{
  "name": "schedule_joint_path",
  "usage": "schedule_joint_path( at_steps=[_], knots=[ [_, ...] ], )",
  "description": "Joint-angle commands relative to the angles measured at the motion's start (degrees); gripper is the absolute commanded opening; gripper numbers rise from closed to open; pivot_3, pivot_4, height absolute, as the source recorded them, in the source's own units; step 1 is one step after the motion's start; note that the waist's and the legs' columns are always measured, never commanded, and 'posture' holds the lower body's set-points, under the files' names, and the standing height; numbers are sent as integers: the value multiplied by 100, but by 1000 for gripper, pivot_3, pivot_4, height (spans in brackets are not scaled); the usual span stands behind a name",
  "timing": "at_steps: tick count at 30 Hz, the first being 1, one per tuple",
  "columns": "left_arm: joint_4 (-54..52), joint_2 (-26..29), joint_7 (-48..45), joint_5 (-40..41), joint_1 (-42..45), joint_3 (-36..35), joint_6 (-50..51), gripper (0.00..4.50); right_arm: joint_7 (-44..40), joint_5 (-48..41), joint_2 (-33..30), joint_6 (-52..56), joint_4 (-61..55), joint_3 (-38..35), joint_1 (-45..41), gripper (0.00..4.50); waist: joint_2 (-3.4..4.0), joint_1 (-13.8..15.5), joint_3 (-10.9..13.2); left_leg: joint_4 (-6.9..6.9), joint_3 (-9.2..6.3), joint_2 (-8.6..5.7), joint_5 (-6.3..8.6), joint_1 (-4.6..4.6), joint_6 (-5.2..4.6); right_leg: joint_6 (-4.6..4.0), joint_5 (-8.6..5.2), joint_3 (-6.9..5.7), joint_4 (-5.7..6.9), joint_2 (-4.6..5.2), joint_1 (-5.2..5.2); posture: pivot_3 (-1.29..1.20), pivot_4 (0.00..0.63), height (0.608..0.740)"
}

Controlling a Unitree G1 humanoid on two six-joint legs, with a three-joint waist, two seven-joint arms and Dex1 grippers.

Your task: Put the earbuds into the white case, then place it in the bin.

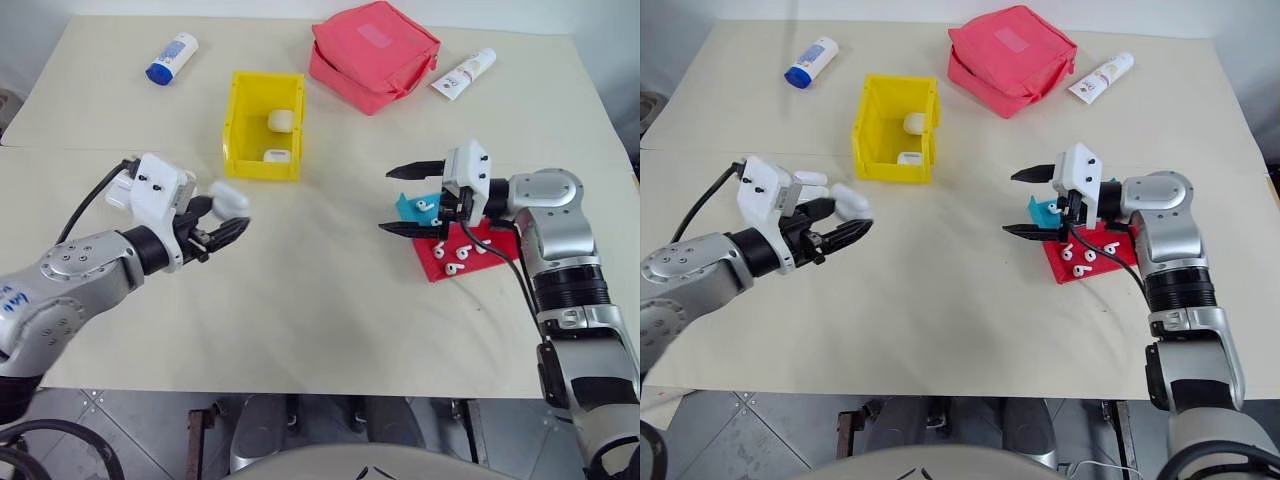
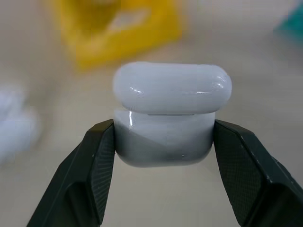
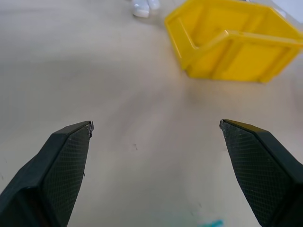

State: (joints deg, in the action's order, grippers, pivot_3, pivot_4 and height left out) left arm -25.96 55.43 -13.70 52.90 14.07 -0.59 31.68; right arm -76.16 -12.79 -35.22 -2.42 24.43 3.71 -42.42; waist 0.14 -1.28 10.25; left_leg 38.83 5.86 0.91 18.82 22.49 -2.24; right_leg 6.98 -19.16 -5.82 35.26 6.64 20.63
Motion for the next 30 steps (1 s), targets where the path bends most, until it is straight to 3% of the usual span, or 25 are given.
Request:
schedule_joint_path(
  at_steps=[1, 9, 13, 21, 30],
  knots=[
    [275, -785, -1565, -987, 419, 256, -1667, 2779, 38, 23, -449, 207, -262, -203, 35, 4500, 8, 56, 5, 2, 2, -1, 0, 0, 0, 0, 0, 0, -3, 1, -1, 0, 150, 740],
    [1788, -2772, -3475, -1716, 1481, 845, -3100, 2779, 269, -63, -1239, 1053, -1419, -430, 803, 4500, 7, 147, 7, 10, 19, 6, 2, 3, -5, 4, 1, 1, 19, 7, 13, 0, 150, 740],
    [2649, -3297, -4153, -1919, 1943, 935, -3330, 2779, 472, -211, -1463, 1386, -2083, -715, 1371, 4500, 6, 207, 8, 20, 23, 8, 4, 6, -10, 4, 1, -10, 29, 10, 18, 0, 150, 740],
    [3327, -3969, -4946, -2380, 2061, 1196, -3677, 2779, 1008, -369, -1789, 1936, -3087, -1393, 2421, 4500, 4, 266, 9, 26, 30, 10, 6, 9, -18, 5, 2, -14, 32, 14, 21, 0, 150, 740],
    [2488, -4093, -4932, -2645, 995, 1473, -3480, 2779, 1134, -386, -2454, 2628, -4088, -2538, 3985, 4500, 5, 277, 9, 29, 14, 8, 10, 8, -25, 4, 2, -19, 29, 20, 8, 0, 150, 740]
  ],
)
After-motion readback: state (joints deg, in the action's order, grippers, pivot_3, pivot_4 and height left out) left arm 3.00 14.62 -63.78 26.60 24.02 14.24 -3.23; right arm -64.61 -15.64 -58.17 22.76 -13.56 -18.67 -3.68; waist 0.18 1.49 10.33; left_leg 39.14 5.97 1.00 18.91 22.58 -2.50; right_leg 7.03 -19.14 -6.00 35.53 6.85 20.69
